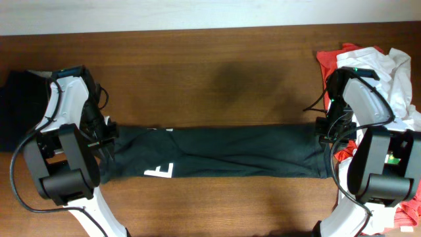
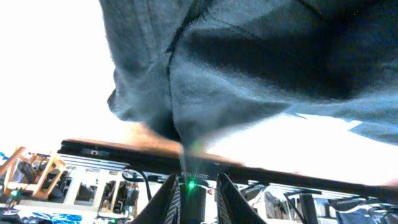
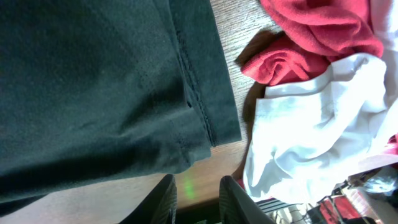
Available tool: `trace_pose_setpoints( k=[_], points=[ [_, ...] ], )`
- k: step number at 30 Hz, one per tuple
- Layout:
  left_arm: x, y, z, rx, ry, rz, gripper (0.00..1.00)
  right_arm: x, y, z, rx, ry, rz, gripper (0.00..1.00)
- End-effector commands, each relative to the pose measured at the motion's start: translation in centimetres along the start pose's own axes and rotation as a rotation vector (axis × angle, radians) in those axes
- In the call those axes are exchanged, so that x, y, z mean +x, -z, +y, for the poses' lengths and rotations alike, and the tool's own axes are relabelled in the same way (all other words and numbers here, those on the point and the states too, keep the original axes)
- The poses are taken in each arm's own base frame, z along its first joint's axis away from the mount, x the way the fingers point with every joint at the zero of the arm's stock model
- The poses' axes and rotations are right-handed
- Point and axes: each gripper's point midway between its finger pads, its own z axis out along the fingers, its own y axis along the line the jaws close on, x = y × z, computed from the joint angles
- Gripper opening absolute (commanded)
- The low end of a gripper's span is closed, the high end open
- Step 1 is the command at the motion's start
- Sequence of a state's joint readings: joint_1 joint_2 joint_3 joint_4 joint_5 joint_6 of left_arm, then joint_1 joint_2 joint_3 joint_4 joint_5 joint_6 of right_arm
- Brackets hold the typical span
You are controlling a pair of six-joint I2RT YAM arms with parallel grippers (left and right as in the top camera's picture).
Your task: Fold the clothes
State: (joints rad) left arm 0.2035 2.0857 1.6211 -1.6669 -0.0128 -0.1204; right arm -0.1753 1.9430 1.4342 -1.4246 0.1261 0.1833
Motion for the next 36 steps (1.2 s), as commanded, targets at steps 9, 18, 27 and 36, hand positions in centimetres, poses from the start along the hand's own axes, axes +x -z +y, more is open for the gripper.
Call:
trace_pose_setpoints(
  k=[9,18,27,36],
  points=[
    [-0.1,1.0,-1.9,0.043,-0.058,-0.075,0.21,-0.8,0.2,1.5,-0.091,0.044,-0.04,0.29],
    [-5.1,2.7,-12.5,0.174,-0.285,-0.375,0.32,-1.4,0.5,3.8,-0.22,0.096,-0.066,0.45],
    [-5.2,2.5,-16.7,0.115,-0.351,-0.452,0.35,-1.0,-0.3,3.7,-0.211,0.096,-0.05,0.52],
    [-6.3,2.4,-16.2,0.032,-0.252,-0.504,0.39,-1.0,-0.3,3.6,-0.21,0.096,-0.047,0.53]
  ],
)
